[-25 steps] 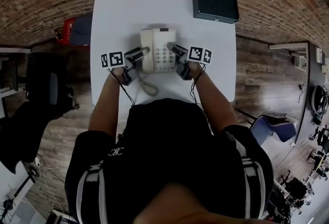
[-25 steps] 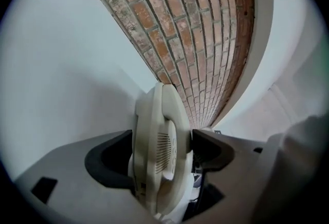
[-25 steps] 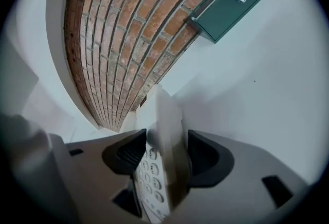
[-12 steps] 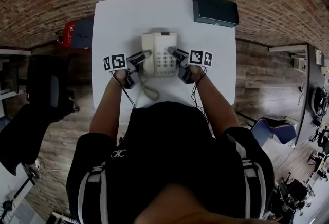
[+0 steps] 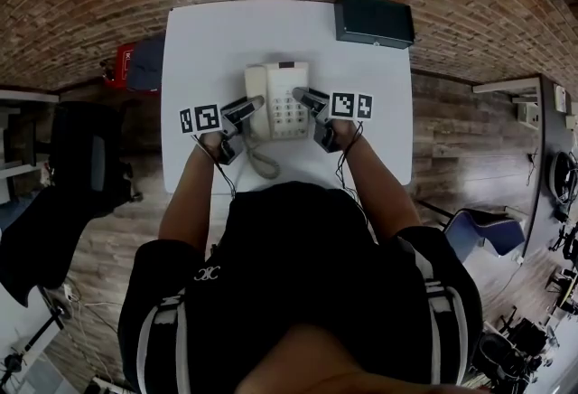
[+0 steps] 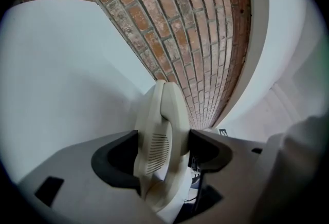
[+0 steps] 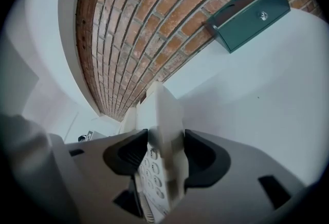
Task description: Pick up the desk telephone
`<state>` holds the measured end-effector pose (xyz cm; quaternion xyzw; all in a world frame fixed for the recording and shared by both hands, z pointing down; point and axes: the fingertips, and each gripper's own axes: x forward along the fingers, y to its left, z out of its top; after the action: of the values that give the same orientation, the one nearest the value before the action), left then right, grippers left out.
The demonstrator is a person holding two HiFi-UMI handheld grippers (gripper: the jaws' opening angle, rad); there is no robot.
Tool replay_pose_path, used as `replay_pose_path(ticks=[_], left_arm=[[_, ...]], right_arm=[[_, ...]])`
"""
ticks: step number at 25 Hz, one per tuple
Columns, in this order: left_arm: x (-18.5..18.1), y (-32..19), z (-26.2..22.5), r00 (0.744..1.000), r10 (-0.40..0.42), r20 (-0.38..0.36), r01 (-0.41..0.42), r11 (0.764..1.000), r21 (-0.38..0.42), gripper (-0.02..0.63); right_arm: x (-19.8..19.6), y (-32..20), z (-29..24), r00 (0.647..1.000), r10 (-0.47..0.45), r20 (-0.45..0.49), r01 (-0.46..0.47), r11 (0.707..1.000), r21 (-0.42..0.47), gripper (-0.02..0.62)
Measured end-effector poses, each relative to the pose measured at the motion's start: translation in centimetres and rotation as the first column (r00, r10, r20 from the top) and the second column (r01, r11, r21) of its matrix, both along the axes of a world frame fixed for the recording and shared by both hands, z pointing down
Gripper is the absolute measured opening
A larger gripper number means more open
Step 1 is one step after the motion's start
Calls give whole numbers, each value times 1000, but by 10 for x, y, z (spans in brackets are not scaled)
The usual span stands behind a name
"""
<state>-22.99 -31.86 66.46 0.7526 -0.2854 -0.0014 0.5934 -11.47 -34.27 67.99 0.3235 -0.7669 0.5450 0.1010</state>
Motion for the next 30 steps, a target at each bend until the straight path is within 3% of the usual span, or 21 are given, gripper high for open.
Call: replay_pose_path(ticks=[10,21,30], left_arm=[[26,11,-47,998,19,53,-24,996,88,304],[95,26,-132,999,15,48,-24,977,211,296],[108,42,-169,999,43,33,-49,978,204,296]], right_arm=[[27,15,-44,1000,-2,17,1,999,36,213],[95,25,-135,999,36,-16,-33,981,190,213],[107,37,-180,998,44,-37,-33,966,256,212]])
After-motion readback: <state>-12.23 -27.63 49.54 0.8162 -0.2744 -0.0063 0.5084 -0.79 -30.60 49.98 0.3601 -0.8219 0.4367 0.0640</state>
